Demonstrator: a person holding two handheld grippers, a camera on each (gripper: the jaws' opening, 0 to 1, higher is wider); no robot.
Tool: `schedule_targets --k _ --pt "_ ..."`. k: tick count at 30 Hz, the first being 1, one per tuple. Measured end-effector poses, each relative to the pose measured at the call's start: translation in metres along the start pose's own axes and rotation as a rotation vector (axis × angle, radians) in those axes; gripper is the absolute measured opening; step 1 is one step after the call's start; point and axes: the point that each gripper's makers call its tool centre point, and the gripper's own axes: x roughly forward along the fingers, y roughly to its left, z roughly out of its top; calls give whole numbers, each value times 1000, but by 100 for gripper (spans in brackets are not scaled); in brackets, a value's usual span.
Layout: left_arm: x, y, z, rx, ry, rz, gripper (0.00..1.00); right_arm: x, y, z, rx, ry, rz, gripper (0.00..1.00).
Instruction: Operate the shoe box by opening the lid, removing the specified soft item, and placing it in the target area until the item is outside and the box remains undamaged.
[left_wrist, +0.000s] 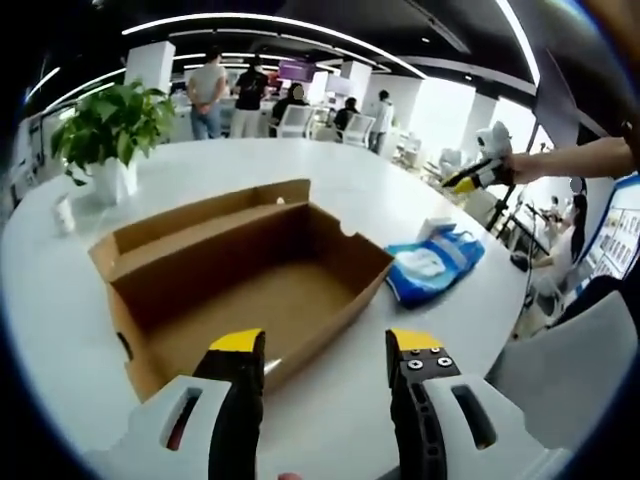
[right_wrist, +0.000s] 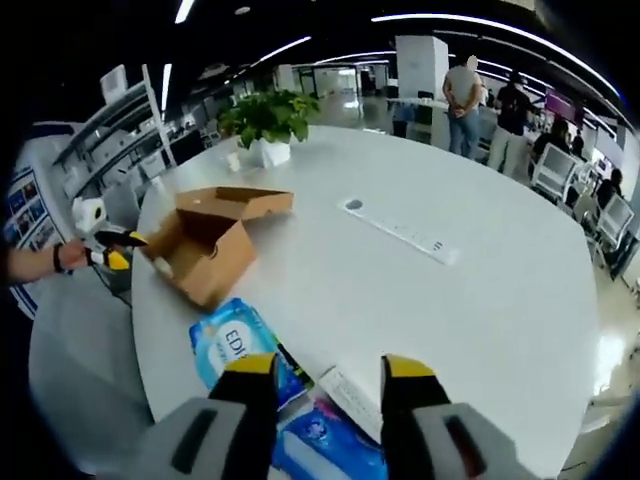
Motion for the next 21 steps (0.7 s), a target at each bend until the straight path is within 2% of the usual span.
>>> schedule_targets --k 7,10,21 --pt "1 1 3 -5 -10 -7 49 1 11 18 28 -54 -12 41" --pt "2 1 4 -7 -17 -13 49 0 18 26 64 -98 -13 41" --pt "8 -2 7 -5 -20 -37 49 -1 53 47 124 -229 -27 45"
